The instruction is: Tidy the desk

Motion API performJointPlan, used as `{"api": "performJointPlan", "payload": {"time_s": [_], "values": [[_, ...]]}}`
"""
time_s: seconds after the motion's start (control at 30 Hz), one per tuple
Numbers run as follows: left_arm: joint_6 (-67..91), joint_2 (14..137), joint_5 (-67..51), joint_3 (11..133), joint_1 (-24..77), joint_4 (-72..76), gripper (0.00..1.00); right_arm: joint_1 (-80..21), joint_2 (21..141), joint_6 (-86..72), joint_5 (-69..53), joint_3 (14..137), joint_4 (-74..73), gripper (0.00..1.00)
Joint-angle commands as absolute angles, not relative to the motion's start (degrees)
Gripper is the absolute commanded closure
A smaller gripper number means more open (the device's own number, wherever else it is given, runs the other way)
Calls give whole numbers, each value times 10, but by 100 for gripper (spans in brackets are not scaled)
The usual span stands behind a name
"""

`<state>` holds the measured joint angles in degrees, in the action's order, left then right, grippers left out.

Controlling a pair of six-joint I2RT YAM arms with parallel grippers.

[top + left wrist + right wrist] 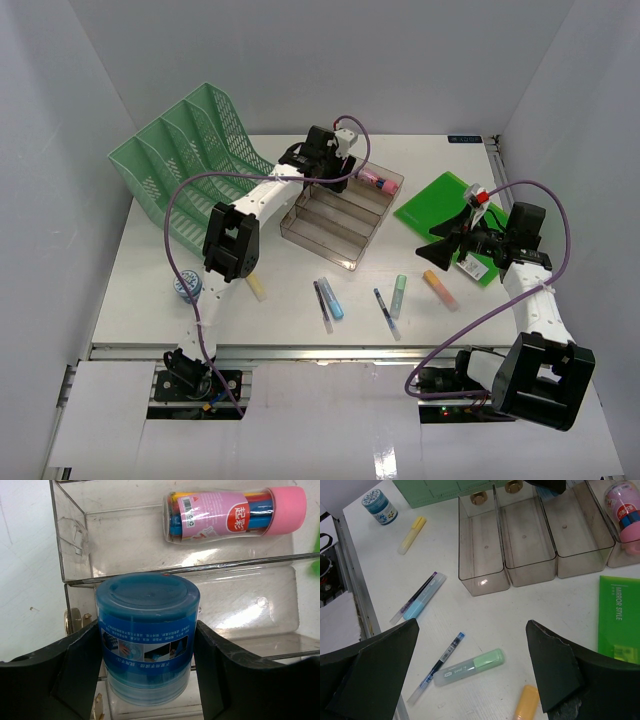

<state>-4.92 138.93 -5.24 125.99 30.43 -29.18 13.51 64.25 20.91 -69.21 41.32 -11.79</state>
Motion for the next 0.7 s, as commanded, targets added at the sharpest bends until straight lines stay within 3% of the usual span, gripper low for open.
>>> {"api": "performJointPlan", "payload": {"time_s": [0.0, 0.23, 0.67], "values": [[-50, 1317, -51, 1268, 300, -288, 59, 139, 638, 202, -706, 404, -98, 6], [-51, 1311, -70, 1280, 299, -295, 70, 142, 638, 201, -708, 403, -97, 6], [-55, 1288, -70, 1272, 299, -311, 73, 142, 637, 199, -714, 403, -95, 6]]}}
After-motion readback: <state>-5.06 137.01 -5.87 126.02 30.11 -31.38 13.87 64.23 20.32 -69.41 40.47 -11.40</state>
